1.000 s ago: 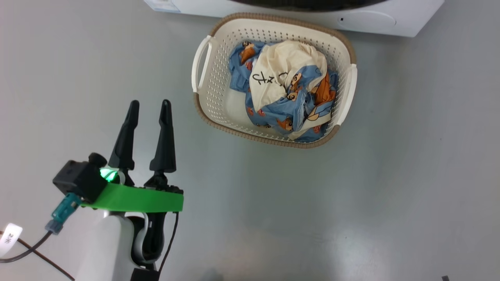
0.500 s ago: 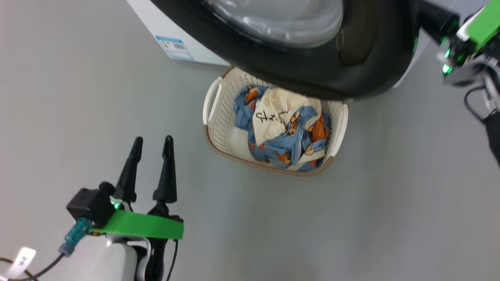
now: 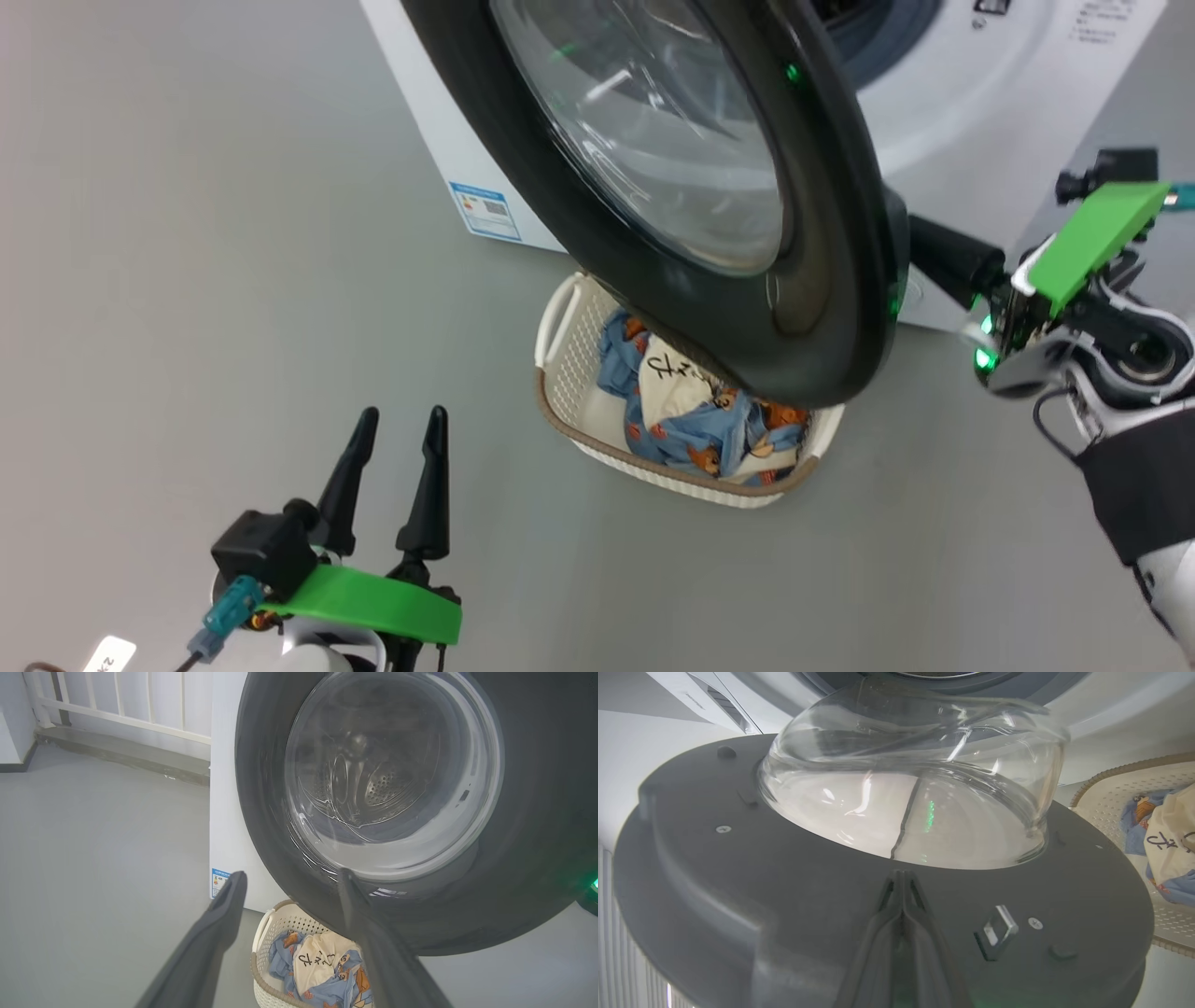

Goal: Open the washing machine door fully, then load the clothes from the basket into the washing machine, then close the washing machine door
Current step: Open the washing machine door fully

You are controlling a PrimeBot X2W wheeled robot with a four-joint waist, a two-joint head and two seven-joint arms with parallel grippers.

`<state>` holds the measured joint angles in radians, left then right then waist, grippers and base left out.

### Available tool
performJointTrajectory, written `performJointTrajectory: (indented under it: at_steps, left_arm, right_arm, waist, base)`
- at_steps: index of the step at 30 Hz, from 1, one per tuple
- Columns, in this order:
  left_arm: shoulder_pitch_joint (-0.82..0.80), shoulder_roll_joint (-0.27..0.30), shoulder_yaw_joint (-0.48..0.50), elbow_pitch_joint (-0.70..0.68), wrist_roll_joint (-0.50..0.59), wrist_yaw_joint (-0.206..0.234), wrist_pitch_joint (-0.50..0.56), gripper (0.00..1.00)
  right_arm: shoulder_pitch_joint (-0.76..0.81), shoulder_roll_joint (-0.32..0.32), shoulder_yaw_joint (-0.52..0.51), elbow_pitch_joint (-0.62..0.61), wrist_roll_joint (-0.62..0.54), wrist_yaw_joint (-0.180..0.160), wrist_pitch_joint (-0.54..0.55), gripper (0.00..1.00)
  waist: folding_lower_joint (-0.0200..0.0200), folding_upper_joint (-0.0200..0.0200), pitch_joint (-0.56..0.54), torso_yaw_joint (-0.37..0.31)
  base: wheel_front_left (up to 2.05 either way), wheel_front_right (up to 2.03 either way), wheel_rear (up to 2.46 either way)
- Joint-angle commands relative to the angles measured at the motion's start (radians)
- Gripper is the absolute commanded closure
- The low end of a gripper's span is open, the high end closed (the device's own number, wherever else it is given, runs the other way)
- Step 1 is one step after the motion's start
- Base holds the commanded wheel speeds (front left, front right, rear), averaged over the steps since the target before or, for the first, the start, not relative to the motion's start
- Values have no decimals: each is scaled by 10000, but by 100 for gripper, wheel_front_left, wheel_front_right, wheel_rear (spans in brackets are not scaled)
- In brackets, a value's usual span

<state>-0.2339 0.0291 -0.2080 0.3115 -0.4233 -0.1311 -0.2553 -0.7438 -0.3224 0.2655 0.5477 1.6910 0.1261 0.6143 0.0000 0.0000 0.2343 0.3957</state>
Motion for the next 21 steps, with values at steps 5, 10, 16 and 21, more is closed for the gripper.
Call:
performJointTrajectory:
  at_steps: [5,10,16,21]
  left_arm:
    - [210,269,172,-66,86,4,-65,0]
    - [315,388,56,76,45,4,-65,0]
    - [401,474,69,116,-7,4,-65,0]
    - [432,477,141,97,17,4,-65,0]
  right_arm:
    - [983,464,-207,-625,202,46,293,100]
    - [1707,816,-402,-841,166,46,540,100]
    - [2163,1107,-418,-896,26,46,924,100]
    - [2214,1342,-428,-843,-89,46,1083,100]
  waist:
    - [0,0,-875,816]
    - [0,0,-1208,1234]
    - [0,0,-1318,1460]
    - [0,0,-1334,1474]
  base:
    - [0,0,0]
    - [0,0,0]
    - [0,0,0]
    - [0,0,0]
